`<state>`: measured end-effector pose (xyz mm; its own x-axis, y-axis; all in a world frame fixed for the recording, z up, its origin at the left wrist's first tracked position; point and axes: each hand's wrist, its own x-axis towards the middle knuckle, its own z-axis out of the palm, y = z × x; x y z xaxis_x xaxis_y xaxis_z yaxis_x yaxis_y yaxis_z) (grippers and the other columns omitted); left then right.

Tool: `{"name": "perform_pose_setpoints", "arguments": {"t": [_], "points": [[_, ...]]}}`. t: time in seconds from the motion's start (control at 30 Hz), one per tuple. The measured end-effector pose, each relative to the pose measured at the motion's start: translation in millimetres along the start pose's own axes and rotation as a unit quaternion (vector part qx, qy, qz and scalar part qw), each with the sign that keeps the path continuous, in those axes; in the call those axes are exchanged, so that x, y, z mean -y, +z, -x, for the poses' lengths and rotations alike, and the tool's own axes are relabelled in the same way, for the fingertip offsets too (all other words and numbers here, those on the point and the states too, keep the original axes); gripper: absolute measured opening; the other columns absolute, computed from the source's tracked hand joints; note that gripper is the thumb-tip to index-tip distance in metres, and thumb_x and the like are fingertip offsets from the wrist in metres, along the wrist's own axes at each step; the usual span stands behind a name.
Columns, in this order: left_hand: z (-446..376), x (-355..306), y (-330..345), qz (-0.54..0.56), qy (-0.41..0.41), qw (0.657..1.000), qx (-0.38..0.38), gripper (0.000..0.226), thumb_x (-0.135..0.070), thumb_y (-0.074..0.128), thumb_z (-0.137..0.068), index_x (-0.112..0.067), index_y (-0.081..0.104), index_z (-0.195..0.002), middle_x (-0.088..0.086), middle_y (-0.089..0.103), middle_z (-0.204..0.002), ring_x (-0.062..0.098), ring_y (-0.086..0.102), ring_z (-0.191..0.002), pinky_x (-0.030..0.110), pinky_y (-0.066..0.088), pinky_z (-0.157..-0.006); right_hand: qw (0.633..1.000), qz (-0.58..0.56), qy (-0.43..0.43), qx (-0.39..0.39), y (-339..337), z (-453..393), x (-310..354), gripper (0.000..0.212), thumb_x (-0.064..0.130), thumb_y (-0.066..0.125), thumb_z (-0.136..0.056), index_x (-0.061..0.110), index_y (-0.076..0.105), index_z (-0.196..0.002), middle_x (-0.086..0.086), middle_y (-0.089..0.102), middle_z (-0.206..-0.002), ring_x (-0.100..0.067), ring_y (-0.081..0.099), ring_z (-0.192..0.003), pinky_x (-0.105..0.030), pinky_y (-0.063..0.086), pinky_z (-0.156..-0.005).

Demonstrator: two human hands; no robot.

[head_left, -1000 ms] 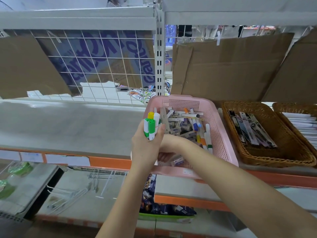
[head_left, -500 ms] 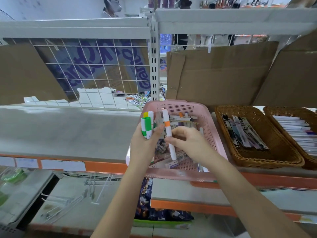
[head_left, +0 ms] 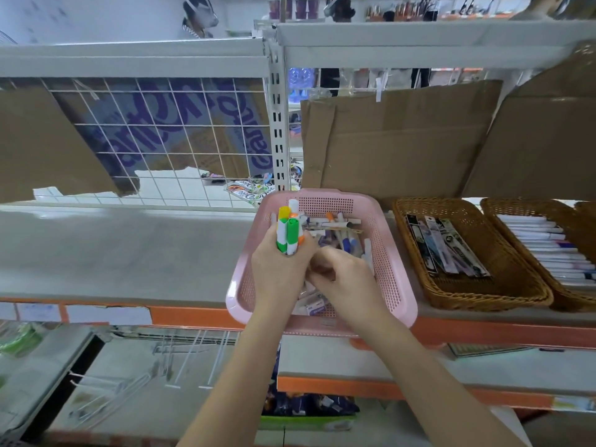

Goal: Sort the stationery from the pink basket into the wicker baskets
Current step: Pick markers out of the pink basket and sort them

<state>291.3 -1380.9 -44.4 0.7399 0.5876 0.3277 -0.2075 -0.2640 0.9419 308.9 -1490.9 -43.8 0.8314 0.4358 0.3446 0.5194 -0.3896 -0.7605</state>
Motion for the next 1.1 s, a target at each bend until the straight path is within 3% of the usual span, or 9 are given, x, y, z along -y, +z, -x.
{"name": "perform_pose_setpoints", "arguments": {"t": [0.17, 0.23, 0.4, 0.5, 0.57, 0.67, 0.8, 0.97, 1.1], "points": [[-0.4, 0.5, -1.3, 0.002, 0.003, 0.999, -0.035, 0.020, -0.027, 0.065, -0.081, -0.031, 0.052, -0.067, -0.010, 0.053, -0.057, 0.002, 0.043, -0.050, 0.018, 0.040, -0.050, 0.997, -0.010, 0.065, 0.042, -1.2, -2.0, -6.1, 0.014, 0.015, 0.067, -0.085, 0.018, 0.069, -0.098, 0.008, 0.070, -0.095, -0.003, 0.063, -0.088, -0.012, 0.049, -0.078], [-1.1, 0.7, -1.6, 0.007, 0.003, 0.999, -0.047, 0.024, -0.023, 0.066, -0.082, -0.024, 0.048, -0.065, -0.008, 0.051, -0.056, 0.005, 0.043, -0.052, 0.020, 0.039, -0.052, 0.996, -0.019, 0.075, 0.051, 0.3, -2.8, -5.0, 0.014, 0.016, 0.067, -0.086, 0.023, 0.069, -0.098, 0.011, 0.070, -0.095, 0.001, 0.063, -0.088, -0.005, 0.046, -0.072], [-0.7, 2.2, -0.6, 0.023, -0.013, 0.998, -0.056, 0.028, -0.022, 0.066, -0.082, -0.028, 0.049, -0.060, -0.012, 0.051, -0.053, 0.002, 0.042, -0.049, 0.015, 0.037, -0.049, 0.994, -0.051, 0.085, 0.052, 8.3, -3.4, -5.3, 0.018, 0.012, 0.065, -0.086, 0.028, 0.067, -0.094, 0.023, 0.065, -0.084, 0.013, 0.060, -0.079, 0.002, 0.041, -0.061], [-1.8, 4.0, 2.0, 0.000, -0.018, 0.998, -0.060, 0.029, -0.022, 0.064, -0.082, -0.029, 0.048, -0.059, -0.013, 0.053, -0.053, 0.003, 0.043, -0.049, 0.017, 0.037, -0.049, 0.995, -0.056, 0.073, 0.044, 14.3, -3.5, -8.4, 0.019, 0.002, 0.063, -0.084, 0.017, 0.070, -0.095, 0.029, 0.060, -0.073, 0.021, 0.057, -0.072, 0.003, 0.039, -0.061], [-3.8, 5.0, 3.0, -0.011, -0.022, 0.998, -0.056, 0.027, -0.023, 0.064, -0.084, -0.028, 0.049, -0.061, -0.013, 0.058, -0.057, 0.001, 0.048, -0.051, 0.016, 0.040, -0.051, 0.995, -0.049, 0.068, 0.050, 14.6, -4.4, -9.8, 0.016, 0.007, 0.064, -0.085, 0.016, 0.070, -0.097, 0.026, 0.062, -0.074, 0.016, 0.059, -0.073, 0.002, 0.040, -0.062], [-6.9, 6.5, 2.5, -0.022, -0.026, 0.999, -0.033, 0.024, -0.029, 0.063, -0.087, -0.029, 0.051, -0.066, -0.016, 0.059, -0.058, -0.002, 0.051, -0.052, 0.011, 0.039, -0.050, 0.993, 0.018, 0.076, 0.090, 9.6, -8.0, -14.5, 0.017, 0.020, 0.064, -0.088, 0.020, 0.067, -0.105, 0.012, 0.069, -0.094, 0.000, 0.062, -0.085, -0.003, 0.043, -0.066], [-13.2, 7.1, 0.8, -0.033, -0.031, 0.999, -0.012, 0.024, -0.041, 0.061, -0.088, -0.026, 0.052, -0.071, -0.011, 0.054, -0.055, 0.010, 0.047, -0.052, 0.031, 0.043, -0.054, 0.963, 0.210, 0.059, 0.160, -4.9, -15.4, -24.2, 0.026, 0.021, 0.060, -0.090, 0.017, 0.062, -0.117, 0.002, 0.064, -0.116, -0.014, 0.059, -0.104, -0.029, 0.049, -0.090], [-21.7, 7.8, -1.1, -0.056, -0.022, 0.998, 0.014, 0.020, -0.050, 0.058, -0.088, -0.032, 0.057, -0.078, -0.015, 0.059, -0.062, 0.001, 0.047, -0.050, 0.025, 0.043, -0.053, 0.893, 0.378, 0.010, 0.243, -19.3, -17.3, -32.6, 0.019, 0.019, 0.053, -0.093, 0.015, 0.063, -0.109, -0.002, 0.061, -0.108, -0.020, 0.057, -0.099, -0.036, 0.050, -0.086], [-28.2, 4.4, 2.9, -0.060, -0.011, 0.998, 0.018, 0.022, -0.046, 0.059, -0.087, -0.028, 0.057, -0.076, -0.009, 0.058, -0.061, 0.007, 0.048, -0.054, 0.030, 0.044, -0.056, 0.872, 0.417, -0.007, 0.255, -32.2, -19.8, -29.1, 0.019, 0.019, 0.052, -0.094, 0.014, 0.062, -0.108, -0.004, 0.061, -0.107, -0.021, 0.054, -0.098, -0.037, 0.050, -0.086]]}}
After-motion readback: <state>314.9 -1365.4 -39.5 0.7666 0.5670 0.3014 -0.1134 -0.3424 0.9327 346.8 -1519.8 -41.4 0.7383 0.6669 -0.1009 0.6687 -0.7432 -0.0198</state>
